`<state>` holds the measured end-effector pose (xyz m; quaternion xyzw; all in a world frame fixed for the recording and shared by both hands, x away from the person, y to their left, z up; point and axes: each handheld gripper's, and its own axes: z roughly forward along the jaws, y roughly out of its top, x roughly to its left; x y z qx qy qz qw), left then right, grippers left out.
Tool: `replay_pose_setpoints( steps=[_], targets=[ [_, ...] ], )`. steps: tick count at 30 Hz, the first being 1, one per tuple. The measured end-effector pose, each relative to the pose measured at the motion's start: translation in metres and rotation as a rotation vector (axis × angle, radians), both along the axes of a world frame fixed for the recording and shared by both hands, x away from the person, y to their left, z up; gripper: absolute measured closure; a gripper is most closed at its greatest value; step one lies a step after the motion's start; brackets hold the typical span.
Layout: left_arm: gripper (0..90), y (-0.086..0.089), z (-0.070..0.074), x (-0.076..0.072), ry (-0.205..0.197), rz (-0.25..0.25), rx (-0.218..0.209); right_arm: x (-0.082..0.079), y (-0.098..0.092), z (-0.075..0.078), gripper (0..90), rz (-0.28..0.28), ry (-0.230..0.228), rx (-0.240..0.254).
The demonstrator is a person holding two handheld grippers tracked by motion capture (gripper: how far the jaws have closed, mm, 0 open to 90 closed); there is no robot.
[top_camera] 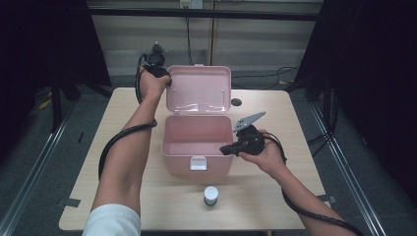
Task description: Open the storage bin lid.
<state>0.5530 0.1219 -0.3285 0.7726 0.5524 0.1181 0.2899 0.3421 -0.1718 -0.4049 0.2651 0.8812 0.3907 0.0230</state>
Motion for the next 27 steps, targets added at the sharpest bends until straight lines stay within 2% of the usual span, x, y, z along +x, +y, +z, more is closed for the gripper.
replay_pose_setpoints(
  steps=[9,27],
  targets=[
    [84.0,0.000,-0.008,0.003,0.013,0.008,0.000,0.001,-0.001,-0.001,90.0,0.002,0.008,0.017],
    [82.6,0.003,-0.027,0.003,0.037,0.021,0.002,-0.003,-0.001,0.000,90.0,0.008,0.011,0.003]
  ],
)
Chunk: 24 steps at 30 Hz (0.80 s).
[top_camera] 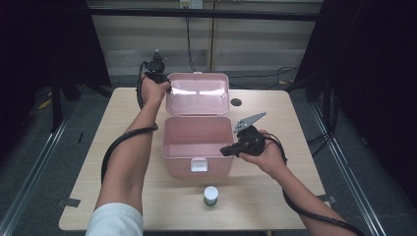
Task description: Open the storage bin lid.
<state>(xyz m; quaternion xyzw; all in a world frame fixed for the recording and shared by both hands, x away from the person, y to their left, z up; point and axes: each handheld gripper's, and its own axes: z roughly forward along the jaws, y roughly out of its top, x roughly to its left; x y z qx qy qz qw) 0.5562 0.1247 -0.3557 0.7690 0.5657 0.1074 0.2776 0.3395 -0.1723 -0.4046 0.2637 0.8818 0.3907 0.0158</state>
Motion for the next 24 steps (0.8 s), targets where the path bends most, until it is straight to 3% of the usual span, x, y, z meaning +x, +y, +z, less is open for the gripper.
replay_pose_setpoints(
  steps=[24],
  targets=[
    [81.4,0.003,-0.022,0.000,0.020,0.003,0.006,-0.002,-0.001,0.000,90.0,-0.003,-0.002,0.005]
  ],
)
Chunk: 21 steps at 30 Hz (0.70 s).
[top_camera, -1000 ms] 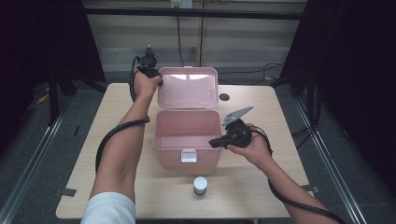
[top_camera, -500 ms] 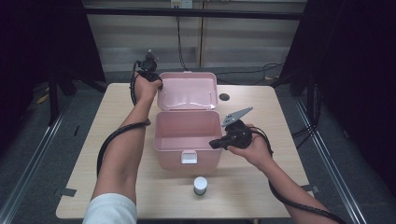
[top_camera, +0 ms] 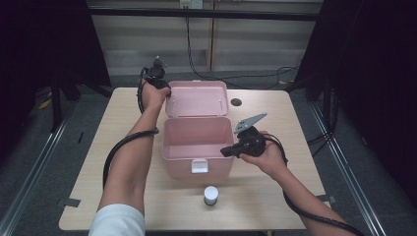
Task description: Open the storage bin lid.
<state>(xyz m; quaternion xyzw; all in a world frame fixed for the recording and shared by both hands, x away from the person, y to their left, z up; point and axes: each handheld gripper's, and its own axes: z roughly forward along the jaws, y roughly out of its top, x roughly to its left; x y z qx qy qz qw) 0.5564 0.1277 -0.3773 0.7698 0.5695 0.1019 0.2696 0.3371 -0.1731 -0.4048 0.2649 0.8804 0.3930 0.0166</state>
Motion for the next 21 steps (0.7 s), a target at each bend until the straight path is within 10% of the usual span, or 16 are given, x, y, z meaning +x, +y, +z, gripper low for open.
replay_pose_setpoints(
  steps=[21],
  targets=[
    [79.6,0.0060,-0.0107,-0.0068,0.028,-0.003,-0.016,-0.0022,0.0015,0.0007,90.0,-0.016,-0.008,-0.014]
  ],
)
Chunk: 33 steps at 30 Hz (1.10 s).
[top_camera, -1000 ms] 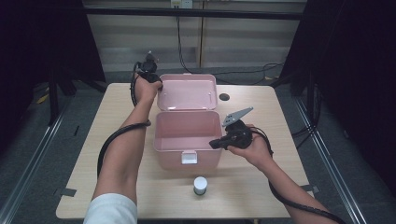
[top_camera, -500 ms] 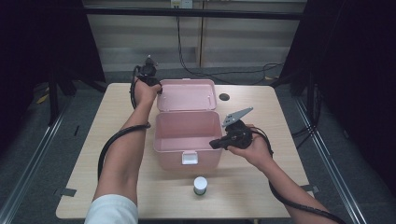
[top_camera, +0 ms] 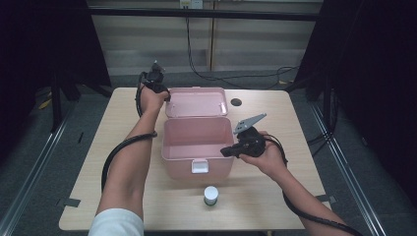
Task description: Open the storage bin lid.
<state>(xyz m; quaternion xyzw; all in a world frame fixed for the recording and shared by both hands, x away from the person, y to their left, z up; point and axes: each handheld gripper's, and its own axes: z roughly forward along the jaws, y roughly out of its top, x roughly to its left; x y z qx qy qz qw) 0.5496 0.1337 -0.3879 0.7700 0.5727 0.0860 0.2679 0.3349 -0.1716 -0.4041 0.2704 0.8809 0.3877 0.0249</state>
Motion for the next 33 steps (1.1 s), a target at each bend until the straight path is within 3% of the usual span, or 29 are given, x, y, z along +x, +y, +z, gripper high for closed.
replay_pose_setpoints(
  steps=[13,25,33],
  targets=[
    [72.5,0.004,0.008,-0.012,-0.019,-0.013,-0.010,-0.002,0.001,0.000,88.1,-0.025,-0.006,0.010],
    [60.3,0.017,0.016,-0.032,-0.032,-0.024,-0.031,-0.001,0.002,0.002,77.7,-0.069,-0.019,0.011],
    [56.6,0.028,0.020,-0.047,-0.040,-0.027,-0.046,-0.001,-0.001,0.009,71.1,-0.095,-0.032,0.004]
  ],
)
